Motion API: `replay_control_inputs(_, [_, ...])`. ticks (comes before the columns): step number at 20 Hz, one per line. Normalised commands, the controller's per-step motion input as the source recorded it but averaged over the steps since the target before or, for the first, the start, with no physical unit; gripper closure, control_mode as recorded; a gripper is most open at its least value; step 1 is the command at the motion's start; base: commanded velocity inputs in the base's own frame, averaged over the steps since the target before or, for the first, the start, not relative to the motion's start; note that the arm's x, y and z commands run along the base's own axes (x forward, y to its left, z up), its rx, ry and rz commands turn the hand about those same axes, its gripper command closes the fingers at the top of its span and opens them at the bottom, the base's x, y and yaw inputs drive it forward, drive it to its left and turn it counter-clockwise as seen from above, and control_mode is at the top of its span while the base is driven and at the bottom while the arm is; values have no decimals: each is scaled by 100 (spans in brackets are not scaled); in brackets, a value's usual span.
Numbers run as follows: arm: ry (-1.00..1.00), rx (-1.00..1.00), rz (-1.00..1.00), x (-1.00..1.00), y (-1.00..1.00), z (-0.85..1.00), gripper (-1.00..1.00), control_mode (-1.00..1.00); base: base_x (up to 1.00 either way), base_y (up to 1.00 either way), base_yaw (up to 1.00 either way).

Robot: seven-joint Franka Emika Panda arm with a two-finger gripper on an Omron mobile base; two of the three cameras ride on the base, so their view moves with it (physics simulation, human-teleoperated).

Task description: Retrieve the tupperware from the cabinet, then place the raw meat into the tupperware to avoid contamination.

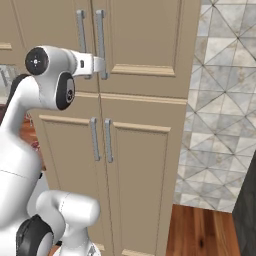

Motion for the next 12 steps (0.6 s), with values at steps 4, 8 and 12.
replay_control_inputs(4, [3, 0, -5, -46, 27, 0, 100, -100, 0, 0, 0])
replay_control_inputs(8, [5, -1, -7, -54, 32, 0, 100, -100, 0, 0, 0])
replay_control_inputs(12, [7, -2, -8, -55, 43, 0, 100, -100, 0, 0, 0])
